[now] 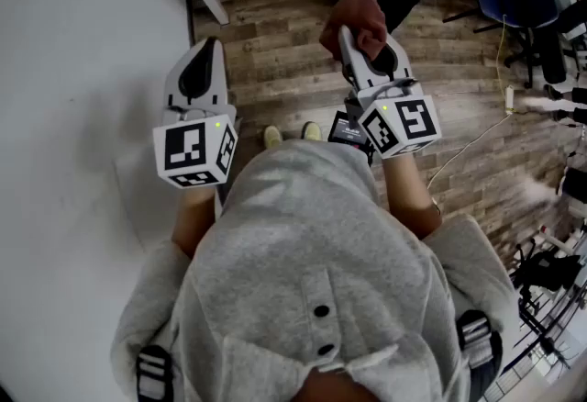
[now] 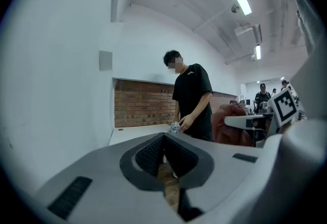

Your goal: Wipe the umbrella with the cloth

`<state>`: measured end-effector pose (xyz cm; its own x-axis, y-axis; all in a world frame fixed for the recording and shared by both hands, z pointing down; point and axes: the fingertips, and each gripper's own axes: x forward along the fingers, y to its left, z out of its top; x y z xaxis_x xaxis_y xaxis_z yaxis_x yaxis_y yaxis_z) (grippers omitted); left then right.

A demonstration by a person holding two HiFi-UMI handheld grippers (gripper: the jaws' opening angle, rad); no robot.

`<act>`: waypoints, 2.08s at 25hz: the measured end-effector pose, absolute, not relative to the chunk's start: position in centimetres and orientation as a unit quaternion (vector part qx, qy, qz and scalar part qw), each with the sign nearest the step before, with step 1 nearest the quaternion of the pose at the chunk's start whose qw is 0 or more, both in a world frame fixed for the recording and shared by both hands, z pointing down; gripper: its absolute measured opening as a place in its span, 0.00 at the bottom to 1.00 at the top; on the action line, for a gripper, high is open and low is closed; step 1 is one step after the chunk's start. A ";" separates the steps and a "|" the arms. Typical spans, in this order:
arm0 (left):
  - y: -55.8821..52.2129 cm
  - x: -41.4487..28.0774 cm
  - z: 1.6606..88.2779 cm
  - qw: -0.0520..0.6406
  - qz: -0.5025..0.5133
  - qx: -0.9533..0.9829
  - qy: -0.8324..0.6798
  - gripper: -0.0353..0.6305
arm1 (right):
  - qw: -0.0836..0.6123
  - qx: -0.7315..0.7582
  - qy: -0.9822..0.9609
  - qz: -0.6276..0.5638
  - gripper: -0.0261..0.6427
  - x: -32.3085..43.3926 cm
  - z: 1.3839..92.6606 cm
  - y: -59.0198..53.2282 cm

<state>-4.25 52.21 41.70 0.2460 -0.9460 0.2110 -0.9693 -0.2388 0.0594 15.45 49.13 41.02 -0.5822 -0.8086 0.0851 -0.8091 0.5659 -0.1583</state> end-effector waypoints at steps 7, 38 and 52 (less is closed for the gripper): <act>56.8 -7.0 33.5 0.087 0.063 0.785 -0.609 0.08 | -0.003 0.473 -0.877 0.084 0.20 13.9 32.6 53.3; 41.4 -10.0 30.3 0.073 0.066 0.795 -0.599 0.08 | 0.007 0.453 -0.889 0.071 0.19 8.8 29.2 38.7; 31.8 -8.8 30.5 0.084 0.089 0.802 -0.585 0.08 | 0.007 0.463 -0.881 0.094 0.19 9.6 29.5 29.0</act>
<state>-8.79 31.85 30.54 0.3000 -0.9232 0.2402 -0.9529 -0.3017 0.0304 9.56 29.04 29.50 -0.5703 -0.8154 0.0998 -0.8181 0.5528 -0.1587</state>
